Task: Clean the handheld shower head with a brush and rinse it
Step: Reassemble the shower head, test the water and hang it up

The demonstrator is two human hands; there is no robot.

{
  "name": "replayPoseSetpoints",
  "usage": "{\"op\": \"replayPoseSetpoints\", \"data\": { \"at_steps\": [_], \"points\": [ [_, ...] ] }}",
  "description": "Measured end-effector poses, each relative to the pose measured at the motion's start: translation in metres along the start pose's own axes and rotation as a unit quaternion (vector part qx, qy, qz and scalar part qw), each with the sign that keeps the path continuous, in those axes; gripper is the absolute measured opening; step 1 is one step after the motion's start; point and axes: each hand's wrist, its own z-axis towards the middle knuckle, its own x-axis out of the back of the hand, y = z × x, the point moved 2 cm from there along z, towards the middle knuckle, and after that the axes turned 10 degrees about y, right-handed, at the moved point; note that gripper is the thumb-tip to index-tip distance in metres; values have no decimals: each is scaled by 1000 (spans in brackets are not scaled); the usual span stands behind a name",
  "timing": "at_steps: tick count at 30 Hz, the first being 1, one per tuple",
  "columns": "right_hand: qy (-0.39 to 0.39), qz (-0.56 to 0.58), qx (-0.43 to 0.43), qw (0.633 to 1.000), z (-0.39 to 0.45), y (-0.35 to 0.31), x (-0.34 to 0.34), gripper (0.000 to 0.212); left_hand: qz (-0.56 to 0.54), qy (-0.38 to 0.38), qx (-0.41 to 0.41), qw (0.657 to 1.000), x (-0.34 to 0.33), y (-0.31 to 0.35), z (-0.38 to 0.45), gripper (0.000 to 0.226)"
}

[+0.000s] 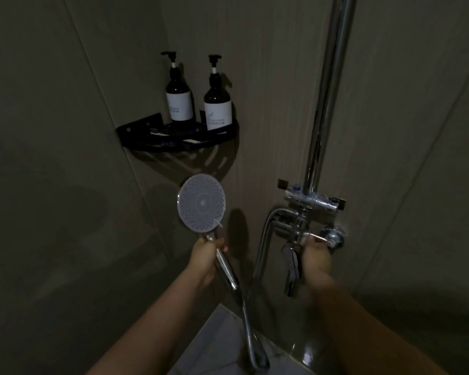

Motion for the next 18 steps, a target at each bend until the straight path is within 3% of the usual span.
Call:
{"op": "replayPoseSetpoints", "data": {
  "at_steps": [2, 5, 8, 18],
  "points": [
    [-44, -114, 23, 992, -3, 16, -2, 39, 9, -10, -2, 1000, 4, -3, 1, 26],
    [-127, -100, 9, 987, -7, 32, -2, 49, 37, -30, -7, 999, 9, -5, -8, 31],
    [-171, -112, 51, 978, -11, 36, 0, 36, 84, -6, -28, 996, 16, -10, -11, 22],
    [-85, -174, 78, 978, -10, 35, -5, 27, 142, 35, -82, 986, 38, -14, -8, 24]
  ]
}}
